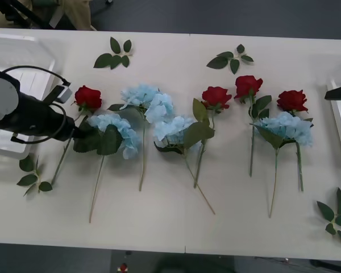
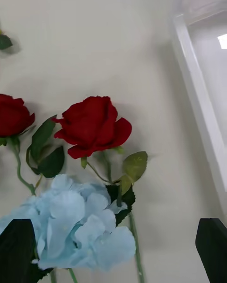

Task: Put the red flowers into the right box and the blue flowers into the left box

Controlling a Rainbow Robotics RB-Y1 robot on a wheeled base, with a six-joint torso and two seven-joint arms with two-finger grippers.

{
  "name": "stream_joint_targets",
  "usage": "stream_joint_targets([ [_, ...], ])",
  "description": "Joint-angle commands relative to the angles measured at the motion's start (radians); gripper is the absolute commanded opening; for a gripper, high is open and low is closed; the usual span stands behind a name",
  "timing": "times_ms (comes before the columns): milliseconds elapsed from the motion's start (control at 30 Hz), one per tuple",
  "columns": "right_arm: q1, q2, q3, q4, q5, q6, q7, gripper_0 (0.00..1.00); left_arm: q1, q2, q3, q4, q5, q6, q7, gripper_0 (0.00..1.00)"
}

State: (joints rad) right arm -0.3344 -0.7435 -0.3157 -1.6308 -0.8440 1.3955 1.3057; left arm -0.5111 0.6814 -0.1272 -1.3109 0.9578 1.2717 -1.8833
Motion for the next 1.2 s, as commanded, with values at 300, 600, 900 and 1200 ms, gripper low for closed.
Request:
stream_joint_targets([
  [300,-0.051,-0.002,0.113,0.129,0.04,-0.196,-0.023,1.0,-0.064,-0.085,0.011,0.076,-0.211,-0.072,0.003,0.98],
  [600,-0.078,0.0,0.241,0.22,0.057,-0.357,-0.017,1.0,-0.066,-0.117,-0.054,0.082,-0.341,-0.121,0.01,0.68],
  [900,-0.086,0.0,0.314,0.241,0.074,-0.388,-0.017,1.0,-0.066,-0.123,-0.06,0.133,-0.332,-0.16,0.015,0.0],
  [1200,-0.109,-0.002,0.376,0.295,0.094,-0.394,-0.006,1.0,-0.064,-0.109,0.015,0.124,-0.324,-0.161,0.001,0.0],
])
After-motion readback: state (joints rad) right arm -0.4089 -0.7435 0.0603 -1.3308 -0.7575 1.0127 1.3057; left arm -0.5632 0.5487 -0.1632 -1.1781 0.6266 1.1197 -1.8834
